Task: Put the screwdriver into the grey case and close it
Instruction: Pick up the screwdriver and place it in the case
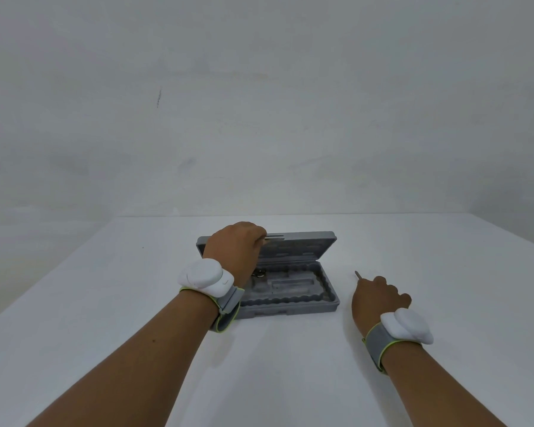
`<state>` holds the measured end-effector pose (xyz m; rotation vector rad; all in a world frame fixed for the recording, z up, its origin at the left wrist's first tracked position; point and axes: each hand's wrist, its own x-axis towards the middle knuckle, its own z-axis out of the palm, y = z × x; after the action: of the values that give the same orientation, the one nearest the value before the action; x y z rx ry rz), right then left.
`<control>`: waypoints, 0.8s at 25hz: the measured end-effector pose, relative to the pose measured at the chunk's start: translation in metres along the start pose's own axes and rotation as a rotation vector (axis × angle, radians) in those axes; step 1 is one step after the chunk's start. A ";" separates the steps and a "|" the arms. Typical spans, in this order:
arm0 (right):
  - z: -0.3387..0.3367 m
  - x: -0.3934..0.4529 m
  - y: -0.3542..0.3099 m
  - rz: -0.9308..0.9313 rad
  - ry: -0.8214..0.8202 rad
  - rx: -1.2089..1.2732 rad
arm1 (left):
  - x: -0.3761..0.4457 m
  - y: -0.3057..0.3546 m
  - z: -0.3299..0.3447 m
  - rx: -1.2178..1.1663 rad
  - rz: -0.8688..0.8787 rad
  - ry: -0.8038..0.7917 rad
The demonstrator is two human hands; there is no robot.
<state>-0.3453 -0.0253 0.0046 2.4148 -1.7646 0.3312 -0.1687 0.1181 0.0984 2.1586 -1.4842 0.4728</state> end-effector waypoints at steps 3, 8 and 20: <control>0.003 0.001 0.002 -0.002 0.010 0.013 | 0.000 0.000 0.001 -0.007 -0.010 0.013; 0.005 0.001 0.002 0.047 0.003 0.026 | 0.000 -0.001 0.001 -0.005 0.001 0.002; -0.002 0.002 0.000 0.050 -0.019 0.058 | 0.000 -0.001 -0.001 0.023 0.022 -0.016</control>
<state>-0.3446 -0.0271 0.0068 2.4234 -1.8510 0.3710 -0.1677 0.1185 0.0988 2.1699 -1.5201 0.4835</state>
